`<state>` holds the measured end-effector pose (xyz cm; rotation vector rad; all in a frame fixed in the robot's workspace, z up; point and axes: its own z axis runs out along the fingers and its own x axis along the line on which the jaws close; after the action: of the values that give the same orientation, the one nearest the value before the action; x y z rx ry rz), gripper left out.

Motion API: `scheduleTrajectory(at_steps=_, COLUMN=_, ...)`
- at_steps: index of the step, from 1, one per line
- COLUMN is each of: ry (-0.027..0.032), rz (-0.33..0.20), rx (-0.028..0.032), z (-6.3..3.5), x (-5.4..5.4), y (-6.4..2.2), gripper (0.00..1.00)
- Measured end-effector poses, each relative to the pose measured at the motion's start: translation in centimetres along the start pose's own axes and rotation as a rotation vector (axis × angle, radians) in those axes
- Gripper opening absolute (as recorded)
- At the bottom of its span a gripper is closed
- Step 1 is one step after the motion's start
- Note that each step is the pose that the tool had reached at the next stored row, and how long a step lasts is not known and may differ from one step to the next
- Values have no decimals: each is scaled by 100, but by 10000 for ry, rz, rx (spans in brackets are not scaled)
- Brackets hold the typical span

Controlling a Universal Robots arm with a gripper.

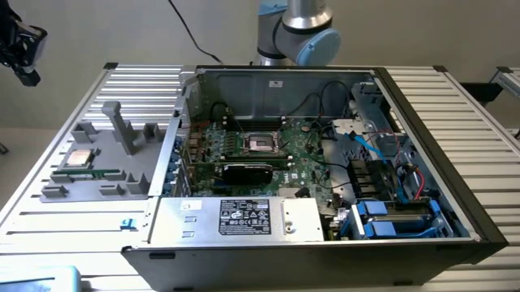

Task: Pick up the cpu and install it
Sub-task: 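Reach for the cpu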

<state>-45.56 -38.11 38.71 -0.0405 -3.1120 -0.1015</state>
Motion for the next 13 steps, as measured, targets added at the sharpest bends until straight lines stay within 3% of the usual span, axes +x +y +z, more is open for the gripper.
scheduleTrajectory(at_steps=10, ry=27, rz=-406, rx=47, z=27, x=218, y=5, gripper=11)
scheduleTrajectory(at_steps=13, ry=73, rz=-487, rx=147, z=40, x=219, y=29, gripper=11)
